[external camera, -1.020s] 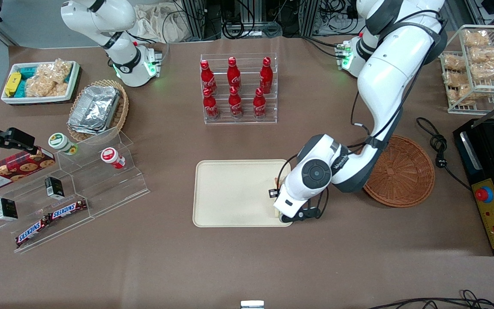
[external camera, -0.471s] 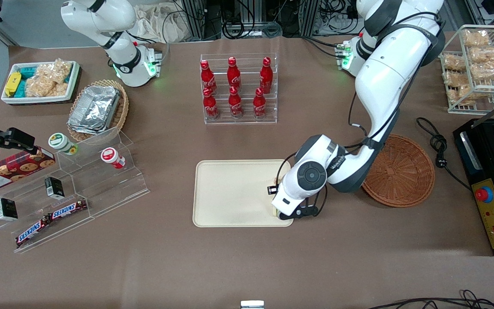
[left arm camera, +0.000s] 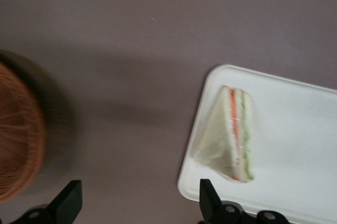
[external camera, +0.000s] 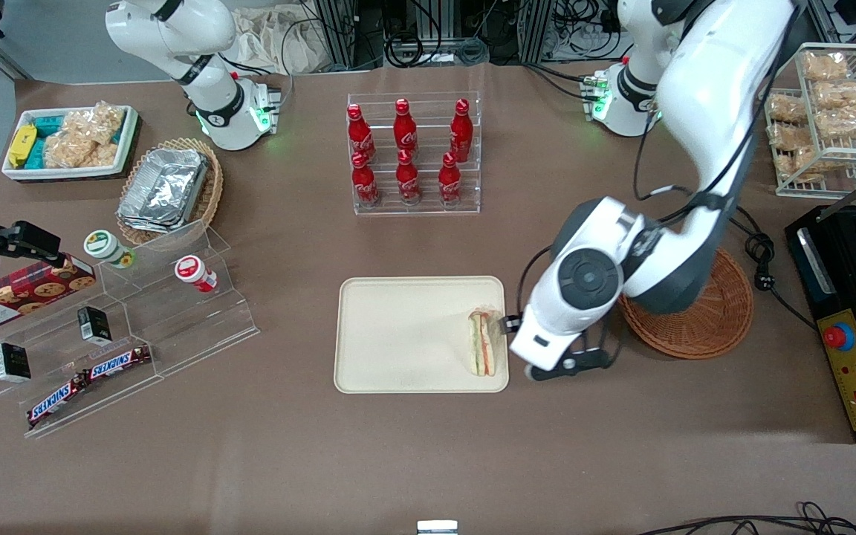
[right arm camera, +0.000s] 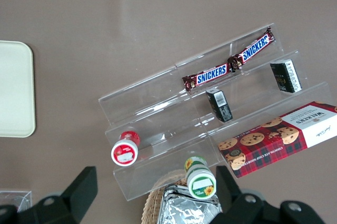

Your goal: Place sandwich from basket to tray

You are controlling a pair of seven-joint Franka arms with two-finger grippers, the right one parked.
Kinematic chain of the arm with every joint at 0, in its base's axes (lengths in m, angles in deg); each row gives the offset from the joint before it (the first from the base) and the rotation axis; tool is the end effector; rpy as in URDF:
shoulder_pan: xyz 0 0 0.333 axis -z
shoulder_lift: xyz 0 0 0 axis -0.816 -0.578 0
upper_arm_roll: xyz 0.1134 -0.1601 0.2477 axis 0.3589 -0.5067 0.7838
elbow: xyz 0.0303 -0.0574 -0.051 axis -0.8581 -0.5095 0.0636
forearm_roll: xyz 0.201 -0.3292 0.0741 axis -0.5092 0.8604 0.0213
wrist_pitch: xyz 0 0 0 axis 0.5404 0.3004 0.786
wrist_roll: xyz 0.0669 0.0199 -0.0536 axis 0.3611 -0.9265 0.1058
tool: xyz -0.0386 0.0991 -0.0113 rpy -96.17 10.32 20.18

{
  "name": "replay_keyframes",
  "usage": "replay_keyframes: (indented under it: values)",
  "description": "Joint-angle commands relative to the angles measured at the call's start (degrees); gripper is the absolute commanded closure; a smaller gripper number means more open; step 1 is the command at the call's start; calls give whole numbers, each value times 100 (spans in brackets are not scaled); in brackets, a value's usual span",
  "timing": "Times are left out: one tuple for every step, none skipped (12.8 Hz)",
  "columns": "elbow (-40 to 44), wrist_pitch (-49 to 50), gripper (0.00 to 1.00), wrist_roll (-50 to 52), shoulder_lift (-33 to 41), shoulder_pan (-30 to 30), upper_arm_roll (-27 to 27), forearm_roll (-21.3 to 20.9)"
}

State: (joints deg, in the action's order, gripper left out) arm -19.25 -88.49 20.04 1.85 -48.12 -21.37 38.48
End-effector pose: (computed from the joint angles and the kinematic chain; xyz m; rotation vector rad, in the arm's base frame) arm 0.6472 -0.3045 0.4065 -3.0569 -0.3727 0.0856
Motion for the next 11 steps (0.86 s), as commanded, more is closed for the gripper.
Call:
replay_keyframes:
  values:
    - [-552,136,0,-68,803,-645,-26,2]
    - [-920,31,0,-77,1180,-900,-35,133]
    - [-1429,-214,0,-86,1628,-1060,-35,213]
    - [-1973,-538,0,-86,2033,-1270,-35,231]
    - [-2623,-881,0,-103,2480,-1376,-35,231]
    - [-3195,-1206,0,-338,2920,-1465,-26,266]
    - [-3574,-1279,0,-837,3255,-1596,-26,528]
    - [-3778,-1254,0,-1451,3519,-1728,0,870]
    - [-3850,-1114,0,-2083,3696,-1921,9,1125]
    - [-3825,-782,0,-2707,3794,-2175,9,1328]
    - [-3720,-492,0,-3349,3821,-2421,9,1521]
